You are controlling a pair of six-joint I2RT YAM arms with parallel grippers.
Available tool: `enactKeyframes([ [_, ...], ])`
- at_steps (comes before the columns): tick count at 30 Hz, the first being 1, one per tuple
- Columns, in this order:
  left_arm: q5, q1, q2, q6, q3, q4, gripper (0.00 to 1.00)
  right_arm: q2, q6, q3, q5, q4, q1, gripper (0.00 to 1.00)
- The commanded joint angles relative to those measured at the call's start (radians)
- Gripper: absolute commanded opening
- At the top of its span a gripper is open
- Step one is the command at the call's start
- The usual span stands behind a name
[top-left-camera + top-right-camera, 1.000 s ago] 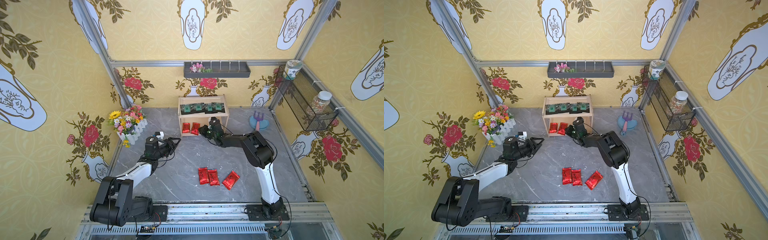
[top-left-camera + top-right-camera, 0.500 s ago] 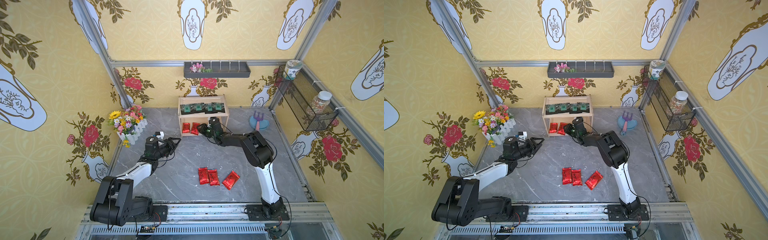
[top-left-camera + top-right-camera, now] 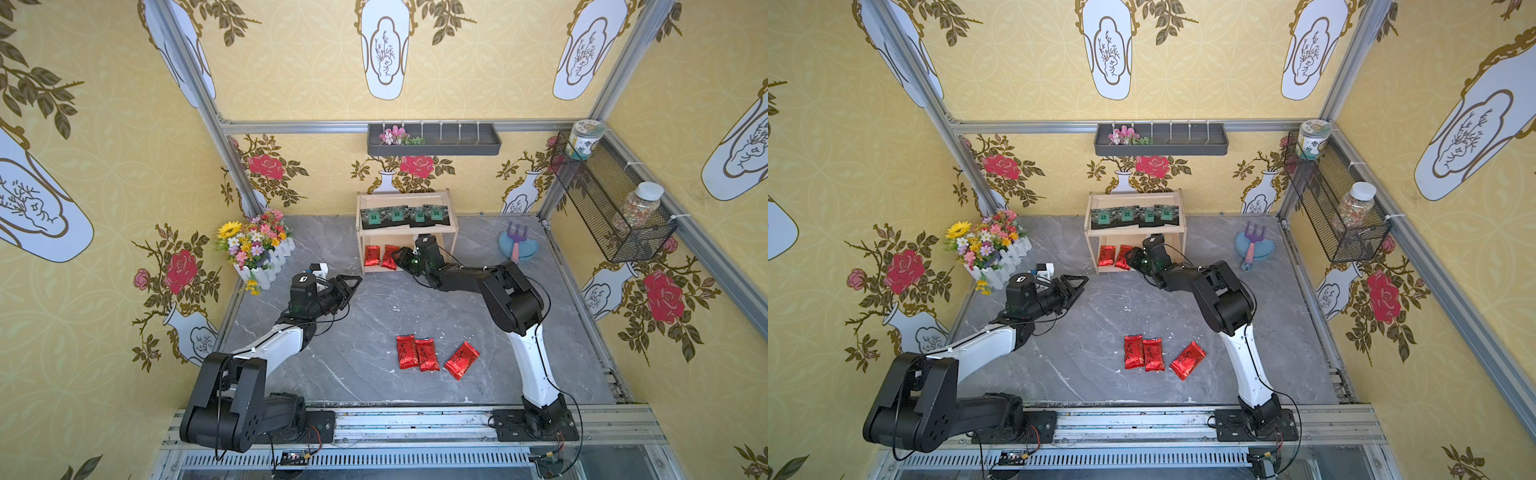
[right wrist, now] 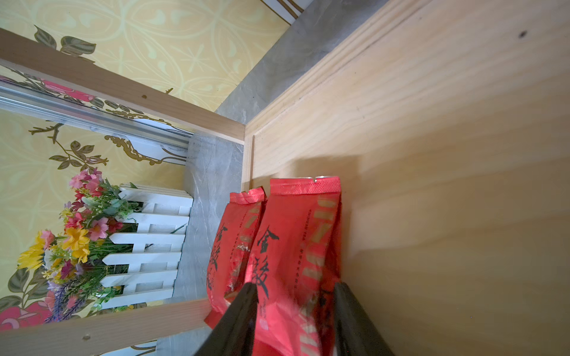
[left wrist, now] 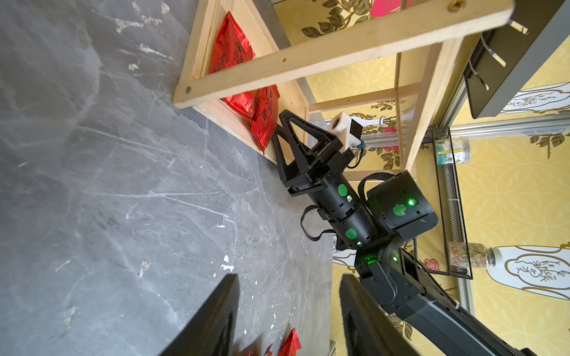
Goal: Place the tea bags on the shelf by color
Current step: Place the tea bag on the shelf.
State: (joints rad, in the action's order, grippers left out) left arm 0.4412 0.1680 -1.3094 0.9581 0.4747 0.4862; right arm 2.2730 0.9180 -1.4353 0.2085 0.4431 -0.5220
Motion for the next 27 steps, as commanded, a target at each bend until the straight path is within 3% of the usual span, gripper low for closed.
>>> enactKeyframes([
  [1,0.012,-0.001,0.001,-0.015,-0.01,0.02,0.58,0.01,-0.01,-0.014,-0.001,0.004,-0.004,0.45],
  [27,0.017,-0.001,-0.003,-0.015,-0.008,0.021,0.58,0.052,-0.028,-0.083,0.014,-0.021,-0.004,0.45],
])
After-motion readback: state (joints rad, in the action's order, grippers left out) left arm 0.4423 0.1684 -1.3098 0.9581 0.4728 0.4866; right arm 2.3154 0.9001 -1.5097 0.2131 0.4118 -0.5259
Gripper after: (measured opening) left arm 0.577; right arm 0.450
